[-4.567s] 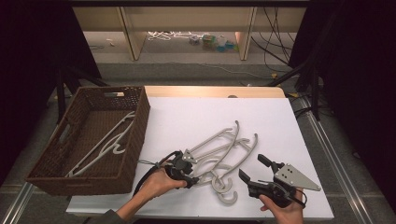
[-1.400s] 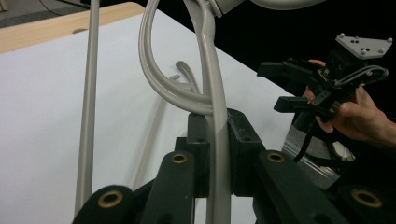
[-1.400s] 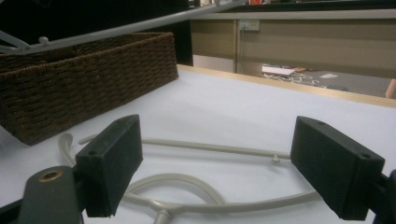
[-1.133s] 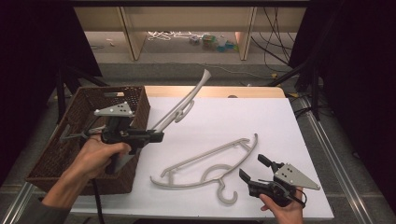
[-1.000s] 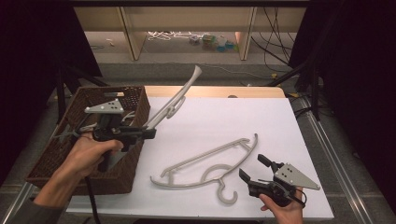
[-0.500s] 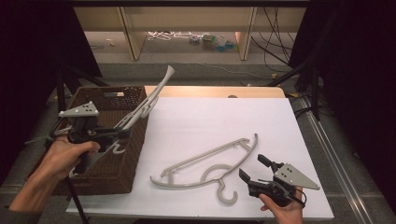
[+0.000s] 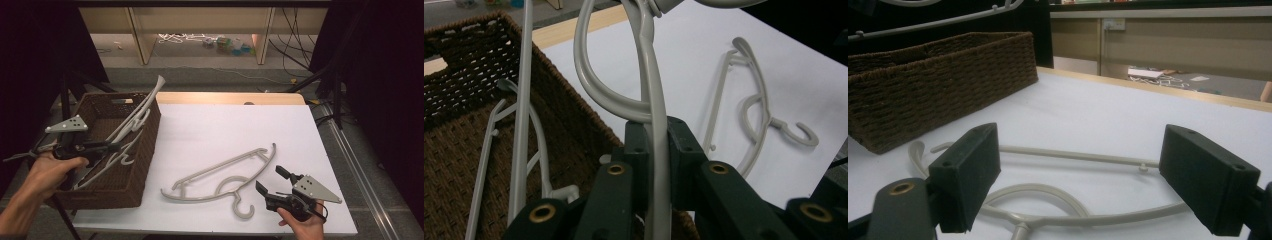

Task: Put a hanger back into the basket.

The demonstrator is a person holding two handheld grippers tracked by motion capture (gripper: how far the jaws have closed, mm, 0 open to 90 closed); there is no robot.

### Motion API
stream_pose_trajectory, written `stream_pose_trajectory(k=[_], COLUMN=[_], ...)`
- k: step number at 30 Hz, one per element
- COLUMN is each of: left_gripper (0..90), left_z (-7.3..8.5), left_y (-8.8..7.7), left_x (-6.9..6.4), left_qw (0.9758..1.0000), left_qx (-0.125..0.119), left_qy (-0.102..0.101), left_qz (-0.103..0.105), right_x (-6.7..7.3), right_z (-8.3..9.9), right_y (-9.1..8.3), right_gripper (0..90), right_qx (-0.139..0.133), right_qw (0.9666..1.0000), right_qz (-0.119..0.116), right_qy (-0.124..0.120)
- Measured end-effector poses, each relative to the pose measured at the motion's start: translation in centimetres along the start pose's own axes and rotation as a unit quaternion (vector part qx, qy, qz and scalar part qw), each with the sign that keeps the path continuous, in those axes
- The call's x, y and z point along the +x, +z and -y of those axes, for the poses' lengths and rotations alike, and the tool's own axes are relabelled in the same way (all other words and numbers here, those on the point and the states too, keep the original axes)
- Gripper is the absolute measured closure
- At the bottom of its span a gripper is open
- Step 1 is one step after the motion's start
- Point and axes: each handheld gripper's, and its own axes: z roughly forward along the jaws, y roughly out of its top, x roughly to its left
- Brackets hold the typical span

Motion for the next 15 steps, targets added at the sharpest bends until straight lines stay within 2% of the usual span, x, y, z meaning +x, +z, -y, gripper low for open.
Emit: stream_pose_trajectory(k=[4,5,8,10,13,14,15], left_gripper=[81.4,81.3,81.3,81.3,81.3,81.3,81.3], left_z=[0.5,0.6,0.9,1.0,1.4,1.4,1.6], left_y=[-0.1,-0.2,-0.3,-0.4,-0.3,-0.4,-0.4], left_x=[0.7,0.8,1.1,1.5,1.8,2.2,2.3], left_qw=[0.9999,0.9999,0.9998,0.9993,0.9995,0.9989,0.9991], left_qx=[0.009,0.008,0.013,0.029,0.024,0.037,0.033], left_qy=[0.004,-0.001,0.006,0.017,0.008,0.023,0.017], left_qz=[-0.005,-0.008,-0.016,-0.018,-0.020,-0.020,-0.022], right_x=[0.0,0.0,0.0,0.0,0.0,0.0,0.0], right_z=[0.0,0.0,0.0,0.0,0.0,0.0,0.0], right_y=[0.0,0.0,0.0,0.0,0.0,0.0,0.0], right_gripper=[17.5,17.5,17.5,17.5,17.5,17.5,17.5], right_qx=[0.005,0.005,0.003,0.005,0.004,0.004,0.000], right_qw=[1.0000,1.0000,1.0000,1.0000,1.0000,1.0000,1.0000], right_qz=[0.000,0.000,0.000,0.000,0.000,0.001,0.000], right_qy=[0.000,0.001,0.002,0.002,0.000,0.000,0.001])
